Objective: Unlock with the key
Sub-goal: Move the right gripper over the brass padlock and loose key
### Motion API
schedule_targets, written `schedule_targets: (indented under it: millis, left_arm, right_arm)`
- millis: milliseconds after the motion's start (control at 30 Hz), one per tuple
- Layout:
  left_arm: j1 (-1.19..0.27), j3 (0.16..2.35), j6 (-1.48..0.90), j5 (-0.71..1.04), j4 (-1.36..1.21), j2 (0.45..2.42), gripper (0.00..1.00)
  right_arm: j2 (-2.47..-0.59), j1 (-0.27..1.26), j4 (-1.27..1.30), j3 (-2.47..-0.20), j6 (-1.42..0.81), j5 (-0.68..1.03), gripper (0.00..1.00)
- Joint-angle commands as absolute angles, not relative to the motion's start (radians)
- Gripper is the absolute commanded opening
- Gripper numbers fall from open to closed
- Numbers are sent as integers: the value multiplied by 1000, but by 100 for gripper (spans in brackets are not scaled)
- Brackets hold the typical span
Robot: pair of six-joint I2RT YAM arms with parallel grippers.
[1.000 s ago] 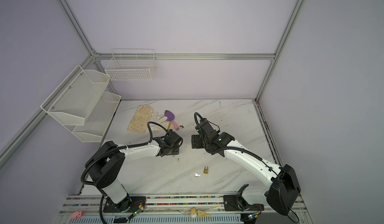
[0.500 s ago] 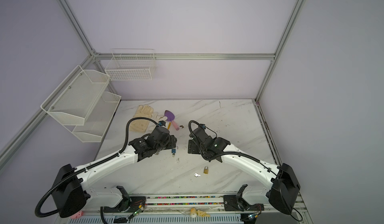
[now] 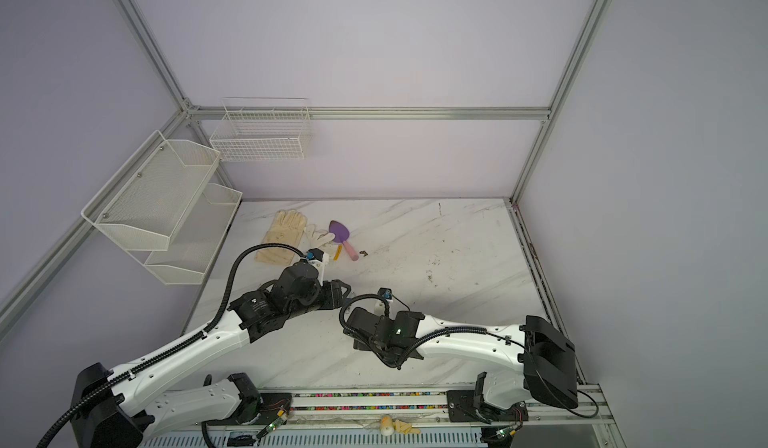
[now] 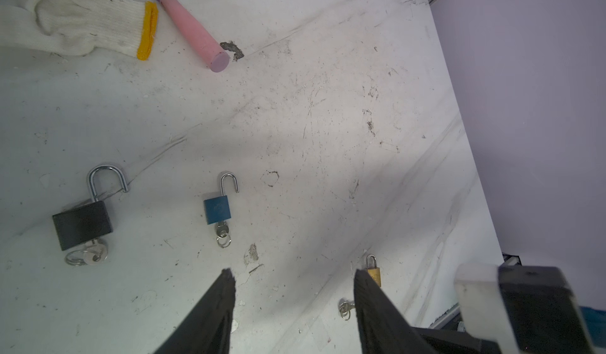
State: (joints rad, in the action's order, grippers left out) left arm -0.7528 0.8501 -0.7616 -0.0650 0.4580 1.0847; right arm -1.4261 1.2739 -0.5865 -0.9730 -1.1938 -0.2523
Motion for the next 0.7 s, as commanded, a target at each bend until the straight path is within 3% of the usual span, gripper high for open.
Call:
schedule_targets:
  millis: [0, 167, 667]
  left_arm:
    - [-754, 804, -725, -44, 440, 1048, 58]
    - [-755, 783, -727, -16, 439, 1018, 58]
    - [-754, 765, -713, -9, 404, 1025, 58]
  right_arm:
    - [-1419, 1287, -613, -908, -1384, -291, 71]
    - [-1279, 1290, -477, -717, -1537, -267, 58]
    - [-1289, 1288, -414, -634, -1625, -252, 50]
